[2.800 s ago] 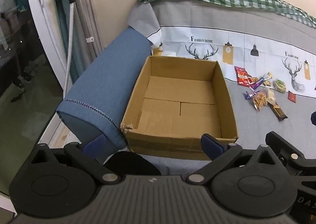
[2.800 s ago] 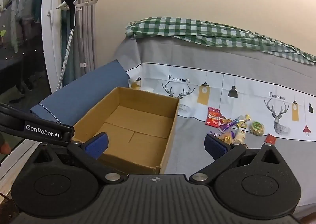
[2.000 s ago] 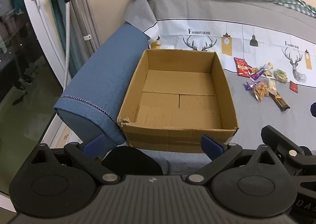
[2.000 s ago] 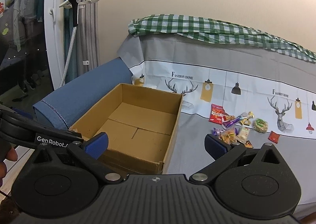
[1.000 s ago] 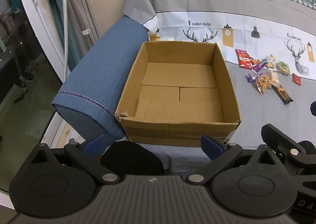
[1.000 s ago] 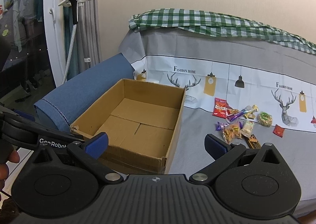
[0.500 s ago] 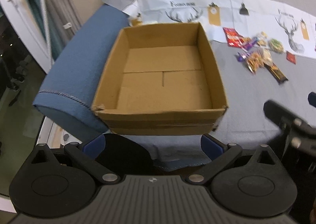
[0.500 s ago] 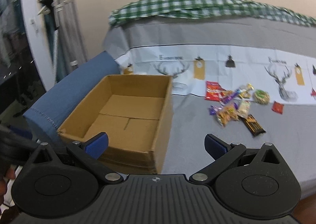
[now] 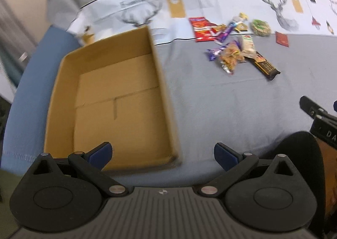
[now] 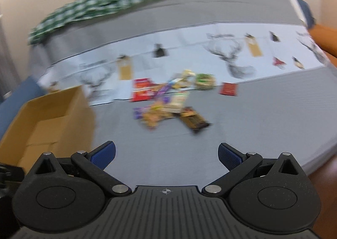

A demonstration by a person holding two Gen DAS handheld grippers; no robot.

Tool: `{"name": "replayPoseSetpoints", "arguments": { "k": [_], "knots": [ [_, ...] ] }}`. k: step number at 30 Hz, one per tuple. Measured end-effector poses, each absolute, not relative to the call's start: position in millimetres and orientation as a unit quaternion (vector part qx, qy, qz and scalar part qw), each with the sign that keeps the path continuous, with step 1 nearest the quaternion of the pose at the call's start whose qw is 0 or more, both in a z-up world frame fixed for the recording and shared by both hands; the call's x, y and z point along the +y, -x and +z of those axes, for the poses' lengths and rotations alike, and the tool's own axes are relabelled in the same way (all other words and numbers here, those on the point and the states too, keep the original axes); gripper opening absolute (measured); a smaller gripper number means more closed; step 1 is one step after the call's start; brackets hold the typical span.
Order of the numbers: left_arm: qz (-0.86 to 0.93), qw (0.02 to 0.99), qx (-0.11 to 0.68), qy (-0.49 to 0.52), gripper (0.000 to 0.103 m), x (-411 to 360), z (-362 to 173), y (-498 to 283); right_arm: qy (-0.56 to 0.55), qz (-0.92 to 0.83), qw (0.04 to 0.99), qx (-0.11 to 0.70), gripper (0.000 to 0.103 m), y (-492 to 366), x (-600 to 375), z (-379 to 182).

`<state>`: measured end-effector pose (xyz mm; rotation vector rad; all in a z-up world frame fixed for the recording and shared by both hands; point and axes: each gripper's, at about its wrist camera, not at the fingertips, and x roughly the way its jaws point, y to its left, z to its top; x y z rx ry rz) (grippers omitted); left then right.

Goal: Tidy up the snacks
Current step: 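Grasp the biscuit bag with the left tool while the right tool grasps the dark wafer pack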

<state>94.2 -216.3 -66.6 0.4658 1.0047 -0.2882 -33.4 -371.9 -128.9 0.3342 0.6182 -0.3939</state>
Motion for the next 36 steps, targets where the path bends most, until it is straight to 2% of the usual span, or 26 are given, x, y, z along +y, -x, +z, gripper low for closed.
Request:
{"name": "replayPoseSetpoints", "arguments": {
  "k": [6, 16, 20, 24, 30, 31, 32, 33, 34, 35, 36],
  "knots": [
    [-0.171, 0.82, 0.462, -0.292, 0.103, -310, -100, -156, -0.172, -0.215, 0.904, 0.326, 0.103, -4, -451, -171],
    [-0.201, 0.769, 0.525, -0.306, 0.103, -436, -194, -276, -0.147, -0.161, 0.895, 0.39, 0.102, -109, -514, -243],
    [-0.204, 0.751, 0.547, -0.31, 0.103, -474, -220, -293, -0.152, -0.122, 0.884, 0.425, 0.102, -150, -524, -279],
    [-0.196, 0.734, 0.569, -0.316, 0.103, -494, -246, -305, -0.1, -0.132, 0.872, 0.46, 0.102, -183, -525, -306],
    [-0.198, 0.723, 0.578, -0.322, 0.101, -507, -259, -308, -0.078, -0.123, 0.895, 0.421, 0.102, -186, -528, -312],
    [-0.195, 0.723, 0.581, -0.32, 0.097, -507, -259, -309, -0.074, -0.122, 0.898, 0.417, 0.102, -185, -529, -313],
    [-0.196, 0.72, 0.588, -0.311, 0.082, -507, -258, -310, -0.075, -0.122, 0.899, 0.413, 0.102, -184, -529, -313],
    [-0.197, 0.715, 0.6, -0.3, 0.061, -505, -255, -310, -0.077, -0.122, 0.899, 0.413, 0.101, -183, -531, -312],
    [-0.197, 0.709, 0.613, -0.287, 0.061, -502, -253, -310, -0.076, -0.12, 0.899, 0.413, 0.098, -182, -531, -311],
    [-0.198, 0.709, 0.62, -0.272, 0.054, -498, -250, -310, -0.074, -0.113, 0.902, 0.409, 0.082, -179, -529, -308],
    [-0.199, 0.712, 0.62, -0.262, 0.053, -494, -246, -308, -0.071, -0.102, 0.906, 0.404, 0.055, -175, -526, -304]
  ]
}}
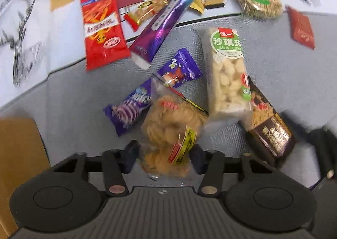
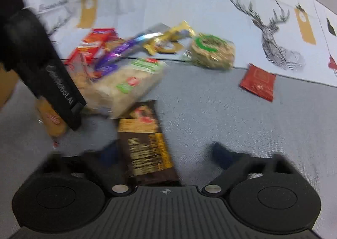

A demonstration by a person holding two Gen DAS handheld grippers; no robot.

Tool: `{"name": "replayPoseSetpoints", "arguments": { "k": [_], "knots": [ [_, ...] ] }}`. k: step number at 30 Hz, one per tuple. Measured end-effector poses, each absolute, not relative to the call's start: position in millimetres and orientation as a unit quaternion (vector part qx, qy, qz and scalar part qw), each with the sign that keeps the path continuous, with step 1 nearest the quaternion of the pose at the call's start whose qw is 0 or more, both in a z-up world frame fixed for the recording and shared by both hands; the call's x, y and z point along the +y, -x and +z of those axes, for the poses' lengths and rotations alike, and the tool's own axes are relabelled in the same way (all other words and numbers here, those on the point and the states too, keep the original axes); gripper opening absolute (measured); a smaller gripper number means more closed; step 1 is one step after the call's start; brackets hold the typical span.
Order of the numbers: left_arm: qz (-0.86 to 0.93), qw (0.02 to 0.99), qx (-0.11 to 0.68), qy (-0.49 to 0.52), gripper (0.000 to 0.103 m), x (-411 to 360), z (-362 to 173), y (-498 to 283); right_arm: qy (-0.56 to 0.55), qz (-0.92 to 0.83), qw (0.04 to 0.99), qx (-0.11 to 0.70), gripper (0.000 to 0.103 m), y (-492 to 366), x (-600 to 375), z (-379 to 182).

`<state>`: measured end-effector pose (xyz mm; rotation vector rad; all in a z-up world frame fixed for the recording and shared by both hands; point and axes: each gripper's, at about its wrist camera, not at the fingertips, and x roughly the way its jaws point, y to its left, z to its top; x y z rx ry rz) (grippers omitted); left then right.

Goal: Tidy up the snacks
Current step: 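Grasp the biscuit bag with the left tool while the right tool grasps the dark wafer pack, then carry the biscuit bag and wafer pack over the cardboard box with both tools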

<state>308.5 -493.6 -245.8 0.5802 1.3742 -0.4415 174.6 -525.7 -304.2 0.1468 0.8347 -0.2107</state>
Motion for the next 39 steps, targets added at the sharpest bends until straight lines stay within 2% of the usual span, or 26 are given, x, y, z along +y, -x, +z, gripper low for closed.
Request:
{"name": "replayPoseSetpoints", "arguments": {
  "k": [1, 2, 9, 18, 28, 39],
  "knots": [
    [-0.197, 0.717, 0.616, -0.259, 0.052, -490, -242, -306, -0.065, -0.095, 0.909, 0.401, 0.045, -171, -522, -301],
    [-0.195, 0.722, 0.612, -0.255, 0.052, -483, -238, -305, -0.054, -0.095, 0.908, 0.404, 0.041, -168, -517, -298],
    [-0.208, 0.738, 0.612, -0.195, 0.051, -407, -195, -278, -0.109, -0.133, 0.909, 0.379, 0.041, -140, -517, -270],
    [-0.234, 0.778, 0.558, -0.168, 0.051, -329, -116, -197, -0.191, -0.174, 0.915, 0.311, 0.041, -78, -500, -206],
    [-0.215, 0.823, 0.504, -0.148, 0.051, -217, -48, -111, -0.172, -0.097, 0.948, 0.249, 0.041, 9, -394, -111],
    [-0.164, 0.864, 0.459, -0.128, 0.051, -97, -34, -24, -0.111, 0.026, 0.958, 0.262, 0.041, 68, -254, -63]
  ]
}}
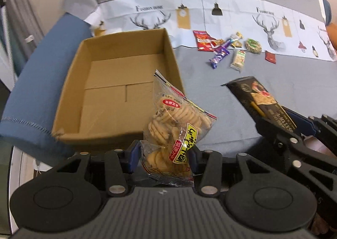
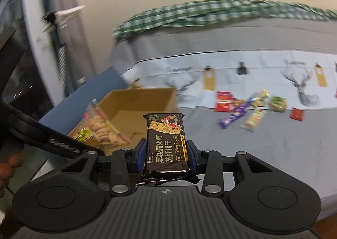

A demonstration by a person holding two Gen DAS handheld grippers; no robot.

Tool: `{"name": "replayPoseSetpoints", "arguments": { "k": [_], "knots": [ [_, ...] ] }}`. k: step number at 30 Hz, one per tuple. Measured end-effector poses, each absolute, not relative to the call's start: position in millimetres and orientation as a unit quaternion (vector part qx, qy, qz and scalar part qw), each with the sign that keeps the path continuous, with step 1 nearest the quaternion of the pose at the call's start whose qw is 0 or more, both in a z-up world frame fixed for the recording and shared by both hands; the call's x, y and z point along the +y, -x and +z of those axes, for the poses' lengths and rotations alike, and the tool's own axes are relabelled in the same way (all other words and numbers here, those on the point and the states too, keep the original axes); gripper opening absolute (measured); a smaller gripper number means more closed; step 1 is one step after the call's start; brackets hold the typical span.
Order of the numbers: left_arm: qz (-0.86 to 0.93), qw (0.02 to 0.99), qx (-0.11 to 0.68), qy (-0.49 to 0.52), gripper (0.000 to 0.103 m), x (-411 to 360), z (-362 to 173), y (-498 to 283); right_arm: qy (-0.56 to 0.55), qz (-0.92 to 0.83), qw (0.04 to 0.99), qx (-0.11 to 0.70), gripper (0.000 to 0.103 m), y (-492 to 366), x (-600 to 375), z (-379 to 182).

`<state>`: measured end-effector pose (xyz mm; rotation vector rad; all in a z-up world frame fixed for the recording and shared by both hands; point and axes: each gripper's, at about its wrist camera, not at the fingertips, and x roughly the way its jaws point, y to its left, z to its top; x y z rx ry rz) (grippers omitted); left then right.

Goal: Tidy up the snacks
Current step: 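Carry the biscuit bag and wafer pack over the cardboard box with both tools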

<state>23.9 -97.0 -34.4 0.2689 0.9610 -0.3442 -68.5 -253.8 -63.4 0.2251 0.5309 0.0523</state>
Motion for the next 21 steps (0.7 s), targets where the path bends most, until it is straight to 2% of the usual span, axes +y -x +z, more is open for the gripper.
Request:
{"name": "replayPoseSetpoints", "arguments": {
  "k": [11, 21],
  "knots": [
    [-0.167, 0.886, 0.424, -0.085, 0.051, -60, -19, 12, -0.033, 0.063, 0.969, 0.237, 0.041, 99, -196, -32],
    [-0.169, 0.893, 0.412, -0.071, 0.051, -50, -13, 19, -0.015, 0.059, 0.972, 0.225, 0.041, 108, -184, -22]
  ]
}}
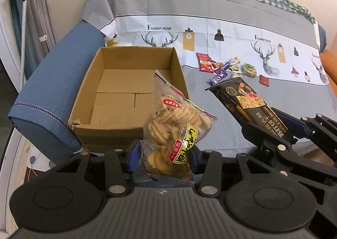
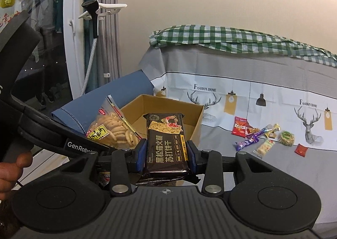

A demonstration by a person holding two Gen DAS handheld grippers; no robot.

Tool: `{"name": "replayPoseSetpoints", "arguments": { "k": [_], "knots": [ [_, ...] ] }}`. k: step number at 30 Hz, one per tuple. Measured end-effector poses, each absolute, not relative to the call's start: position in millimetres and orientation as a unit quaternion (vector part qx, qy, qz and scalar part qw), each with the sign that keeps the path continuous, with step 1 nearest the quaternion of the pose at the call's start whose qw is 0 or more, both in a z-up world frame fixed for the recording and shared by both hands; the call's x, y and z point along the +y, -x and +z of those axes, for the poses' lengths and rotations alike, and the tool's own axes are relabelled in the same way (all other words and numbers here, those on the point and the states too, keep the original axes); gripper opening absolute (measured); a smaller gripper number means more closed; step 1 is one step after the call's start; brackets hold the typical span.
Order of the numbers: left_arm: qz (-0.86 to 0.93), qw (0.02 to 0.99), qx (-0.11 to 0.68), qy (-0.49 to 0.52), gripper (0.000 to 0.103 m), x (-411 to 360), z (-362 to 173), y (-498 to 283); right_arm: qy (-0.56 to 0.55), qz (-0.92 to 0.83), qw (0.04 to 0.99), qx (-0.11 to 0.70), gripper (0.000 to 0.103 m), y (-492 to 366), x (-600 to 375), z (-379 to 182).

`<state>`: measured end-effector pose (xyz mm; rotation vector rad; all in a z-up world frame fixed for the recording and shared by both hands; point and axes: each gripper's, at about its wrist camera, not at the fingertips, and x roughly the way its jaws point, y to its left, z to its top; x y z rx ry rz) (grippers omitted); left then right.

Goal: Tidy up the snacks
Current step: 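Carry the biscuit bag and wafer pack over the cardboard box with both tools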

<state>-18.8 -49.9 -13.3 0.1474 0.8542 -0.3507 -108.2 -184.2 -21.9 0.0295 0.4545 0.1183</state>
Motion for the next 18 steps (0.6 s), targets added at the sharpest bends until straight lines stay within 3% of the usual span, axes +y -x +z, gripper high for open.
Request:
{"name": "replayPoseSetpoints", "arguments": {
  "k": [18],
  "knots": [
    [-0.165, 0.893, 0.412, -0.068, 0.051, -49.3, -13.7, 17.2, -0.01, 0.069, 0.97, 0.231, 0.041, 105.1, -188.3, -23.5]
  ]
}}
